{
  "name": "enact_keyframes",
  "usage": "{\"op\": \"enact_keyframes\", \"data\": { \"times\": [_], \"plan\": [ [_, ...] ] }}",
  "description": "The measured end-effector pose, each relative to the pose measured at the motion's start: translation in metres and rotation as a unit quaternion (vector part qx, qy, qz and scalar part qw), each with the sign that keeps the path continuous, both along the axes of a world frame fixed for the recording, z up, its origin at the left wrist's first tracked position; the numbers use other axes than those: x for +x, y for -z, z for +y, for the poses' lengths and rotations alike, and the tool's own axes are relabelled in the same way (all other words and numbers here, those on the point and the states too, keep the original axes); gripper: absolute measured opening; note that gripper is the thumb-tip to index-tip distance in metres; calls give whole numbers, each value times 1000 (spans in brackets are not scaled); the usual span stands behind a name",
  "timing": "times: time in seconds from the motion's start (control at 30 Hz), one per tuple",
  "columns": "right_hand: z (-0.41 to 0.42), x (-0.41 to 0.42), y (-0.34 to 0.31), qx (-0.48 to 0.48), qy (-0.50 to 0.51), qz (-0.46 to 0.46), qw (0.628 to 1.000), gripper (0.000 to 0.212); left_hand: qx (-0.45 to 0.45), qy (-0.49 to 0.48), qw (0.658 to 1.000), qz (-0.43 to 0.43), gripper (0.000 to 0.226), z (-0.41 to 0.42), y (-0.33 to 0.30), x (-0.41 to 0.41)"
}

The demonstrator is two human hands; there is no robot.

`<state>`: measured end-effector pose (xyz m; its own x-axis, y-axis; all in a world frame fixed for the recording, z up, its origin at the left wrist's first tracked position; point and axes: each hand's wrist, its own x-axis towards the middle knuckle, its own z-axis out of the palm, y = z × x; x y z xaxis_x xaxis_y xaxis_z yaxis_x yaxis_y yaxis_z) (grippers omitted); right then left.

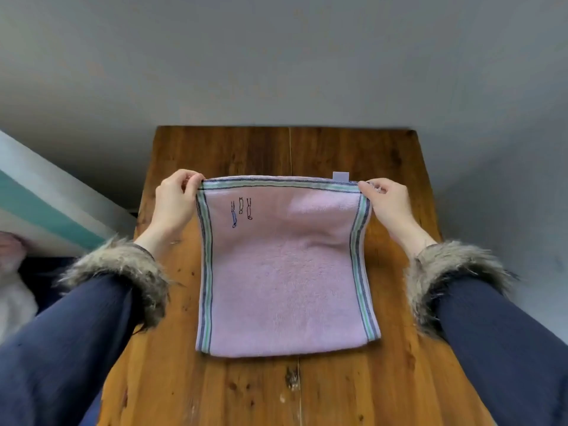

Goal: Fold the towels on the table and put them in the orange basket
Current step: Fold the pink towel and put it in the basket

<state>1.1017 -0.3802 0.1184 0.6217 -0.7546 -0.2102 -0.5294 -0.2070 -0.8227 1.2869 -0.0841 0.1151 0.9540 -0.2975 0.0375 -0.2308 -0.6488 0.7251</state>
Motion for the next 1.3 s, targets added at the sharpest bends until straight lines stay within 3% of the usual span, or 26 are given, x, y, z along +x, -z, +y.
{"op": "enact_keyframes", "data": {
  "times": [0.2, 0.43, 0.63, 0.87, 1.3],
  "plan": [
    [-33, 40, 42, -19, -25, 26, 999, 22, 38, 46, 998, 17, 29, -25, 43, 50],
    [-48, 52, 46, -177, -142, 108, 968, 22, 77, 106, 991, 38, 26, -27, 53, 67],
    [-43, 50, 23, -296, -189, 119, 929, 19, 61, 148, 985, -69, 21, -26, 30, 61],
    [-9, -7, -12, -341, -191, 47, 919, 12, 51, 146, 971, -185, 12, 7, 4, 1],
    [56, -157, 8, -367, -302, 23, 879, 10, 146, 224, 939, -217, 12, 105, 26, -143]
  ]
}}
